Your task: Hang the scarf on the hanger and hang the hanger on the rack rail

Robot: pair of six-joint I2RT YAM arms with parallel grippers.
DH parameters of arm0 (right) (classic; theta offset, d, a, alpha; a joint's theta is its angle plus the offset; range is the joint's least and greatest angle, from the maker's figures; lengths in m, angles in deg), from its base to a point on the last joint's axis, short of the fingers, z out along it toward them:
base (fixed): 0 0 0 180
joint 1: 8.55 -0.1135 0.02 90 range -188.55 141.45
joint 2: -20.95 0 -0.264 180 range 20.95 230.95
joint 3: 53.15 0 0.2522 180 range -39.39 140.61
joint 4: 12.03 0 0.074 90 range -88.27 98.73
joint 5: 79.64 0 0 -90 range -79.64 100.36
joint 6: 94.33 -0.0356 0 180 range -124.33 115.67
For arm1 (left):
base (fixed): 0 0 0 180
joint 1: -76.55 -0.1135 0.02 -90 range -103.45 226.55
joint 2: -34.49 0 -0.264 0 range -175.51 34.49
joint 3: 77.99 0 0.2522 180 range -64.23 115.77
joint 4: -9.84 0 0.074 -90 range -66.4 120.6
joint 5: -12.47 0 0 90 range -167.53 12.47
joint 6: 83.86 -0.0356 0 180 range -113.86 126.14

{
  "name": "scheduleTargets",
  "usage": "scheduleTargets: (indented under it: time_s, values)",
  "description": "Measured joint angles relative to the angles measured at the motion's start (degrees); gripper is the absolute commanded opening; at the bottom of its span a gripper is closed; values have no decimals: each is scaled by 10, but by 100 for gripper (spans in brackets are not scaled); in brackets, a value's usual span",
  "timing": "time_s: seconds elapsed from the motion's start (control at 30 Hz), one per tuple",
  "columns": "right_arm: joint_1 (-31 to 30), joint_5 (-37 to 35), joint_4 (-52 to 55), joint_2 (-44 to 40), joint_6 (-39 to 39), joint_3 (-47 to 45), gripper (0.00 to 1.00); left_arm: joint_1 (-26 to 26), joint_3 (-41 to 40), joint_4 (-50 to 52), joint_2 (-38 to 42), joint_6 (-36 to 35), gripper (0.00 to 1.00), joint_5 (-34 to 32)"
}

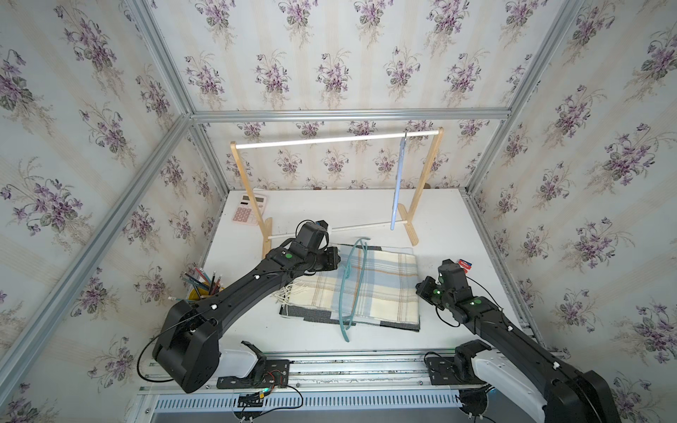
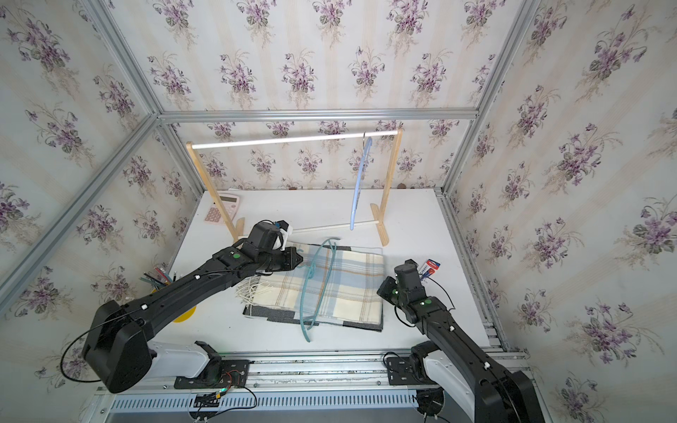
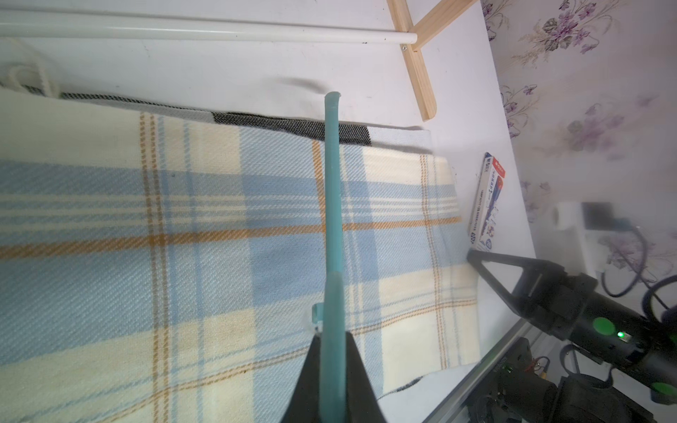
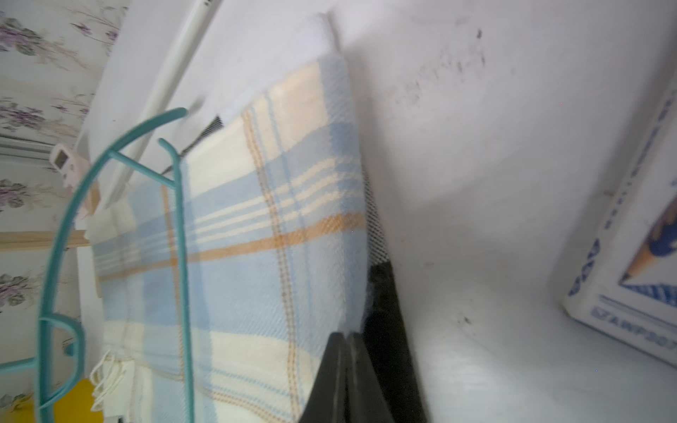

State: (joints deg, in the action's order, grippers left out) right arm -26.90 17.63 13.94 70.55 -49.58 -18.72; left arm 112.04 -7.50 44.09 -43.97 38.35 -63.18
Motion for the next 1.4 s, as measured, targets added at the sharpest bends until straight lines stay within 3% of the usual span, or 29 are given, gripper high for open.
scheduleTargets:
  time_s: [0.13, 0.27, 0.43, 0.63, 0.83, 1.0, 1.2, 1.4]
  values:
    - [-15, 59, -19, -46, 2, 21, 0, 0, -3, -4, 4, 0, 0, -6]
    - [-83, 148, -136, -15, -25, 24, 0, 0, -2, -7, 4, 4, 0, -9]
    - [-172, 200, -335, 128, -88, 9, 0, 0, -8, -13, 15, 24, 0, -16]
    - [-201, 205, -557, 311, -196, -3, 0, 0, -9, -26, 44, 41, 0, -21]
    - [-216, 188, -702, 410, -264, 39, 0, -2, -8, -31, 57, 46, 0, -10]
    - [-224, 145, -758, 445, -309, 57, 0, -5, -7, -41, 58, 54, 0, 14]
    - [-243, 91, -757, 496, -327, 119, 0, -5, 5, -41, 81, 60, 0, 27]
    - [-270, 86, -724, 534, -326, 161, 0, -8, 30, -30, 87, 52, 0, 55]
